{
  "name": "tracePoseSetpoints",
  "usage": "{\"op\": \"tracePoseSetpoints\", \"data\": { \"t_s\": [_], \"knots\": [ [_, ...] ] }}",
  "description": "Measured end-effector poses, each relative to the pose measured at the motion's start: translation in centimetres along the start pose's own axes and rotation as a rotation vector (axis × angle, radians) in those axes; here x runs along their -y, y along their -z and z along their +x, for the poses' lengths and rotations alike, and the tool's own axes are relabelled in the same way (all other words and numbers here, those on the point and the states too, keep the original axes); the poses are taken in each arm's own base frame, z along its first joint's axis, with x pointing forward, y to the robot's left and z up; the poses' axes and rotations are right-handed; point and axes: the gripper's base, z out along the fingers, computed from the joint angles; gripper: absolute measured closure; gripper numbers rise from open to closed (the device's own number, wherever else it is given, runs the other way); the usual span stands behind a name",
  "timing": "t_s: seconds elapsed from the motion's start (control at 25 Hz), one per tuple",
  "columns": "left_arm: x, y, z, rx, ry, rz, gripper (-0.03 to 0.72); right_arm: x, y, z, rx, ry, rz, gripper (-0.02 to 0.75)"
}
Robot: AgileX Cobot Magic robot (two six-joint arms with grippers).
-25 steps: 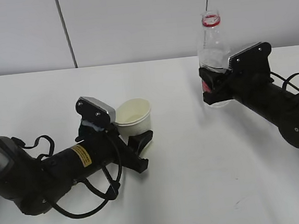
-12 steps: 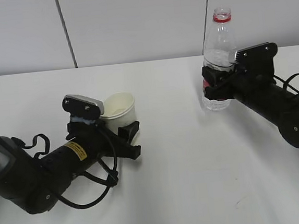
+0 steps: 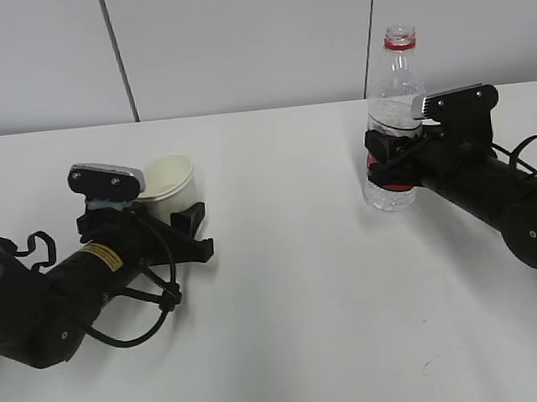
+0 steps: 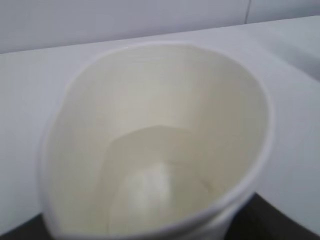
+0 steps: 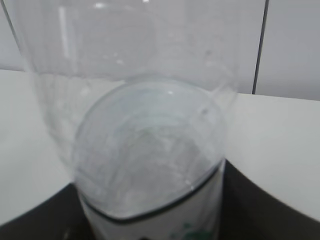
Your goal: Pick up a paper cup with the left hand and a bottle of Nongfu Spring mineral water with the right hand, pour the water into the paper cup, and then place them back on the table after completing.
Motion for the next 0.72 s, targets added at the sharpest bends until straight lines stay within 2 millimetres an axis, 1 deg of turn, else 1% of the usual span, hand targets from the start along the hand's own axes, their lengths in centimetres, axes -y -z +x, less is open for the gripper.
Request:
{"op": "tracePoseSetpoints", "data": {
  "t_s": [0.04,0.08,0.16,0.4,0.6,0.72],
  "knots": [
    [-0.5,0.0,0.0,0.001,0.004,-0.014,0.291,0.0,0.0,0.0,0.000,0.000,0.000,0.362],
    [-1.0,0.0,0.0,0.001,0.008,-0.028,0.291,0.0,0.0,0.0,-0.001,-0.001,0.002,0.345],
    [-1.8,0.1,-0.1,0.002,0.012,-0.049,0.291,0.0,0.0,0.0,-0.001,-0.001,0.002,0.360],
    [-4.3,0.3,0.1,-0.018,0.013,-0.117,0.291,0.0,0.0,0.0,-0.001,-0.001,0.002,0.362],
    [-5.7,0.3,0.5,-0.030,0.014,-0.154,0.291,0.0,0.0,0.0,-0.001,-0.001,0.002,0.365],
    [-6.1,-0.1,0.9,-0.026,0.016,-0.162,0.291,0.0,0.0,0.0,-0.001,-0.001,0.002,0.365]
  ]
}}
